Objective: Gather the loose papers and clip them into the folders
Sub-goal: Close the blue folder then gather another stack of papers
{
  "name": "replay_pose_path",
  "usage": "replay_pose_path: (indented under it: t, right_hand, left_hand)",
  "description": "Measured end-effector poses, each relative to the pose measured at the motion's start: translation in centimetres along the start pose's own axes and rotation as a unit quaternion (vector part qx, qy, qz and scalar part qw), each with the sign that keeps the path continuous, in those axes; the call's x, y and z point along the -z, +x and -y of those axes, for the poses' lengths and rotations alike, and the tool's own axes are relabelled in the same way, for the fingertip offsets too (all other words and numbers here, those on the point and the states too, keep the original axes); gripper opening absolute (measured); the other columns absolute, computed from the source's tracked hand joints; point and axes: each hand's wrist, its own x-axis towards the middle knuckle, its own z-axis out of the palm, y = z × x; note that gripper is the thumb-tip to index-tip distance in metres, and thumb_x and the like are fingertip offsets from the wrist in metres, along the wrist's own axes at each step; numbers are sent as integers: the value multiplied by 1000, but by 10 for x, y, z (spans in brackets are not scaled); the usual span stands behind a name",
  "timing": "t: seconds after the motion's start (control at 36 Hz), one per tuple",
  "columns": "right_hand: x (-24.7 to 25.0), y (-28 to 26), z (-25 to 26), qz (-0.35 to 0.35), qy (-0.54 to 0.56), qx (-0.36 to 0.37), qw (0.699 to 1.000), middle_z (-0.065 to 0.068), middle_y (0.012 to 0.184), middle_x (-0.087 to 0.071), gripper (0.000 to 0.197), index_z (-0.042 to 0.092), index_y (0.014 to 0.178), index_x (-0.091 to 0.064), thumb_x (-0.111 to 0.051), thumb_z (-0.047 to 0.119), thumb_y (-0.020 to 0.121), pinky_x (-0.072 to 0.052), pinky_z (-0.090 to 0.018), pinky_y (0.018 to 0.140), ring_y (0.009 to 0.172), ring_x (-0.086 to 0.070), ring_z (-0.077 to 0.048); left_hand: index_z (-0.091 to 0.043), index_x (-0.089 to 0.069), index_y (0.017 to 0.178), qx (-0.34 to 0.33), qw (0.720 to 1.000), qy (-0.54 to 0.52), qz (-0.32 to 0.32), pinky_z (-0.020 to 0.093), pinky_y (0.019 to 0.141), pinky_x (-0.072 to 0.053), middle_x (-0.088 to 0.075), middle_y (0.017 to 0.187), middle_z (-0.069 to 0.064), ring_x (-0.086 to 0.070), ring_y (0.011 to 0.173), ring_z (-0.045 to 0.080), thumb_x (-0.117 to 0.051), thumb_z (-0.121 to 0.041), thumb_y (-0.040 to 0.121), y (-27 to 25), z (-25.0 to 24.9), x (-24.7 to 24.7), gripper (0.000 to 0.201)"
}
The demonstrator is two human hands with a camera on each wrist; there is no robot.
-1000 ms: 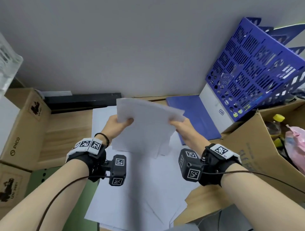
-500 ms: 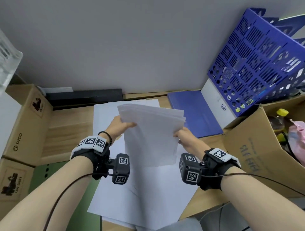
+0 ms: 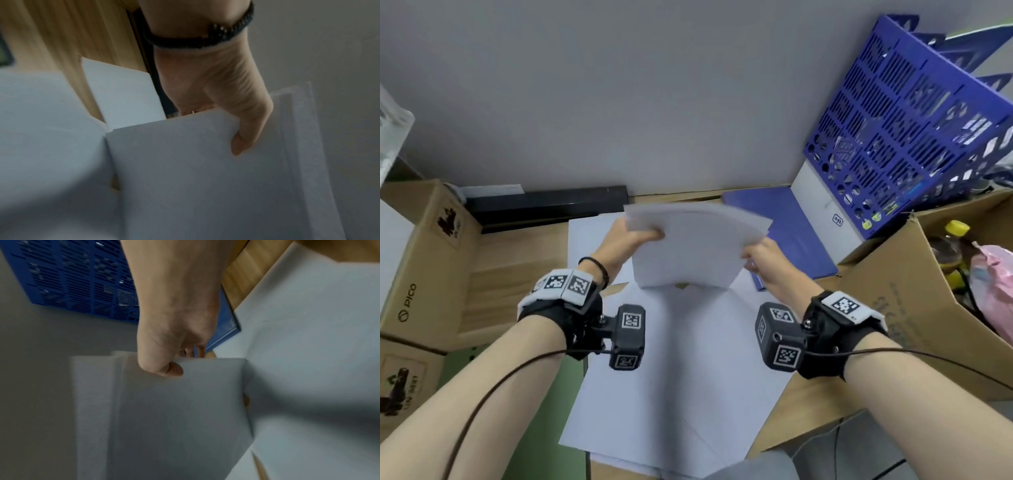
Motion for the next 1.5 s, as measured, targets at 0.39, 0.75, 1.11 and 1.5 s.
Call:
replay_pose_path:
  t: [0.39, 0.75, 1.11, 1.5]
  right_hand:
    - [-4, 5, 31, -35, 22, 46, 998, 3, 86, -60, 25, 19, 92, -60, -47, -2, 89, -36, -22, 59, 74, -52, -10]
    - [-16, -8, -36, 51, -65, -34, 996, 7, 108, -56, 31, 19, 128, -51, -52, 14, 97, -34, -22, 84, 105, -48, -11]
    - [-51, 25, -21, -29, -153, 56, 986, -10, 110, -62, 34, 5, 118, -55, -40, 29, 100, -46, -29, 83, 99, -57, -24]
    - [-52, 27, -120, 192, -324, -123, 918, -11, 91, -58, 23, 6, 102, -56, -36, 15, 96, -39, -30, 71, 81, -52, -23]
  left_hand:
    - [-14, -68, 101, -20, 999, -19, -39, 28, 88, -47, -69, 105, 6, -62, 94, 15, -68, -14, 67, 5, -15, -4, 34]
    - [-19, -64, 111, 85, 993, 56, -52, 31, 89, -49, -67, 116, 4, -62, 104, 19, -66, -26, 90, -24, 52, -1, 22]
    - [-22, -62, 87, 97, 981, -34, -163, 22, 64, -48, -65, 85, -6, -61, 69, 9, -48, -46, 95, -29, 45, 26, 30]
    - [-13, -66, 119, 374, 874, 127, -283, 33, 100, -41, -63, 121, 7, -57, 113, 29, -59, -20, 88, -152, 182, 54, 33]
